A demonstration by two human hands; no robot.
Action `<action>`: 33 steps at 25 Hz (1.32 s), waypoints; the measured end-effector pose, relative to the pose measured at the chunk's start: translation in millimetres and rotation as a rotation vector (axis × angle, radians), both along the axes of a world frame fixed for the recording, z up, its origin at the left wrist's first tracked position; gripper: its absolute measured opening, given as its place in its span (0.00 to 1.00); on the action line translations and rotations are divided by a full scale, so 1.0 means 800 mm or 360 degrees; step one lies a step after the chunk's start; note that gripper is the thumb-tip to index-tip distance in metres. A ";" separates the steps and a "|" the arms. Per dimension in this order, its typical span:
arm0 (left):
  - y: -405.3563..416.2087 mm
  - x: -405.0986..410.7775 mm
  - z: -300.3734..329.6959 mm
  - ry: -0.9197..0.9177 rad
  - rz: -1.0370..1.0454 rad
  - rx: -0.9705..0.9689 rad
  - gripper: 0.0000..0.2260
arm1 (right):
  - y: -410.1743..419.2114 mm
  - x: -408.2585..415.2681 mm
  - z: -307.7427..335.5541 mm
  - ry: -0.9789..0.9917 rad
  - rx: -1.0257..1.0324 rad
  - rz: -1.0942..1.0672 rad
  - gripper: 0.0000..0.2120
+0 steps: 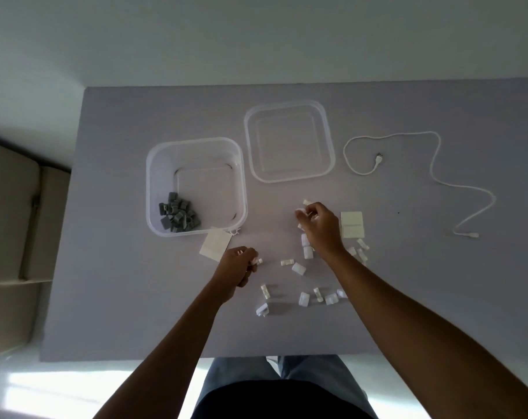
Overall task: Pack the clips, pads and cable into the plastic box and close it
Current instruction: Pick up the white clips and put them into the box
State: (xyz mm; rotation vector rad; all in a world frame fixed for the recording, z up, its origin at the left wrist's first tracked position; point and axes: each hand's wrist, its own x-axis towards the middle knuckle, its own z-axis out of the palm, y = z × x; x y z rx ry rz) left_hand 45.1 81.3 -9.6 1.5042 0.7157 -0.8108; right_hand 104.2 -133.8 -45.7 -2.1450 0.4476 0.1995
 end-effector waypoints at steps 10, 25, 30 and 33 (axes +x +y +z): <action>-0.003 -0.002 -0.022 -0.0525 -0.0725 0.0921 0.31 | 0.014 -0.076 0.032 0.0141 0.1027 -0.0609 0.12; 0.014 -0.011 -0.015 -0.0479 -0.0531 0.1070 0.16 | 0.009 -0.095 0.047 0.0353 0.1387 -0.0713 0.12; 0.010 -0.011 -0.019 -0.0585 -0.0488 0.1079 0.06 | -0.006 -0.095 0.029 0.0308 0.0881 -0.0859 0.19; 0.006 -0.004 -0.024 -0.0715 -0.0619 0.1153 0.10 | -0.012 -0.102 0.014 0.0072 0.0065 -0.0316 0.16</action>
